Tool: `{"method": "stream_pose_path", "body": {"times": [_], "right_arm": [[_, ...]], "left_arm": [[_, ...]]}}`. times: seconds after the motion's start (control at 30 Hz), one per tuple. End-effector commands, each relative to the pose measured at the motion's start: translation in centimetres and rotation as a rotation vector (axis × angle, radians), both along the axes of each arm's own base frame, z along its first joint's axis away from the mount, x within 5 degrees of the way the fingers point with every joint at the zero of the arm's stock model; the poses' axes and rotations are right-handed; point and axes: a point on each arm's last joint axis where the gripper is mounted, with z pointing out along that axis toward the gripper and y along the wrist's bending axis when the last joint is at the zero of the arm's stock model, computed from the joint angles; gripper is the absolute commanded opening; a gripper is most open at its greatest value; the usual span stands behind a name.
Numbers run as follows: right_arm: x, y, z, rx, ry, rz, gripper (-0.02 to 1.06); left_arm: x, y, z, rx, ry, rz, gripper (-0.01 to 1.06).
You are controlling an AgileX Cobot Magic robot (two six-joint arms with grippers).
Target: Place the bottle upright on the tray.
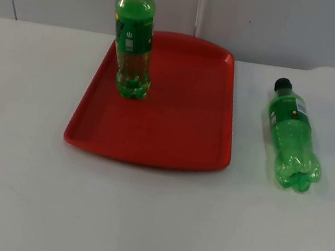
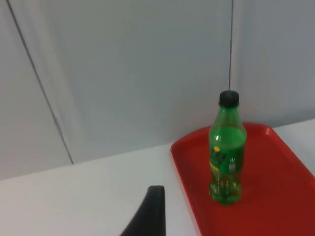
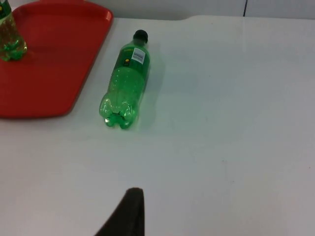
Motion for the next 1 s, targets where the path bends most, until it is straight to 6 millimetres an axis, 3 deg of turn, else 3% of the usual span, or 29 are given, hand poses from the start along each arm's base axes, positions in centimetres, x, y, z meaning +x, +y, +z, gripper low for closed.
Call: {"method": "stream_pose_path", "body": {"times": [0.0, 0.33, 0.97], "right_arm": [[0.0, 0.0, -0.1, 0.001, -0.003, -0.006, 1.05], [0.0, 0.0, -0.1, 0.001, -0.003, -0.006, 1.05], [0.0, 0.0, -0.1, 0.001, -0.003, -0.006, 1.05]], "left_arm": [[-0.8, 0.3, 0.1, 0.0, 0.015, 0.01, 0.88], [-5.2, 1.5, -0.1, -0.021, 0.04, 0.022, 0.88], [-11.7, 2.5, -1.8, -0.073, 0.09, -0.048, 0.88]]}}
